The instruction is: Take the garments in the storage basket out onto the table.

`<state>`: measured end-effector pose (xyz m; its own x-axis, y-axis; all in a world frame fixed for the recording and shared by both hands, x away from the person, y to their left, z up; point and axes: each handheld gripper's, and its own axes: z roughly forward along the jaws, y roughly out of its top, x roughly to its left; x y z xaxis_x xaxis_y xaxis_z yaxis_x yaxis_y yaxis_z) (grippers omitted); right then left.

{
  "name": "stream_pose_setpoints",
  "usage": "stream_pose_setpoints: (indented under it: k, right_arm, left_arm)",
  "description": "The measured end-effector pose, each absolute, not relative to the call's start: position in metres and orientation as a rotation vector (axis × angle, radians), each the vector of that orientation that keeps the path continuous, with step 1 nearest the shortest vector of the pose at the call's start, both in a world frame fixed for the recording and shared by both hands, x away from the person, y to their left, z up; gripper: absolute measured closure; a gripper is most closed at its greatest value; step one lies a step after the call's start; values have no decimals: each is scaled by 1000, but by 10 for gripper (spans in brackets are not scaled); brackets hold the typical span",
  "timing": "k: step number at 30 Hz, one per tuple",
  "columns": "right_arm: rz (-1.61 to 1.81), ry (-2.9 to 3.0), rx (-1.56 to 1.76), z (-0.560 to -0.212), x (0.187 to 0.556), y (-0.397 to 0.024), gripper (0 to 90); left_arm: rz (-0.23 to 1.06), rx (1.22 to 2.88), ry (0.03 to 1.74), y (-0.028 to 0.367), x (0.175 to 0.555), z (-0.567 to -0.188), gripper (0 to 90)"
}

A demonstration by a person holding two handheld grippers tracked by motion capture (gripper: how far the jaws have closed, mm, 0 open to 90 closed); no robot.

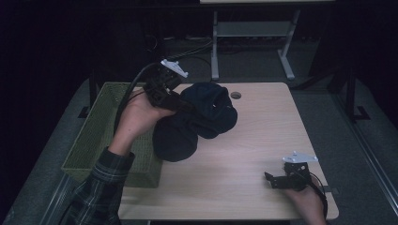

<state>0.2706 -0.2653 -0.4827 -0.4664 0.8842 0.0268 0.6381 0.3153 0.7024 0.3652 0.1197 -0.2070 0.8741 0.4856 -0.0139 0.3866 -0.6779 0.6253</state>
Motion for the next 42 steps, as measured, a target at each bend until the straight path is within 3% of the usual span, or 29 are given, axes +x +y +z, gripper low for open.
stream_pose_setpoints:
  k: [12,42]
  right_arm:
    - [938,2224,1359,-483,271,-265,26]
    - [945,2234,1350,-483,270,-265,27]
  left_arm:
    - [150,2414,580,75,363,-228,762]
    - [-33,2431,605,0,362,-335,762]
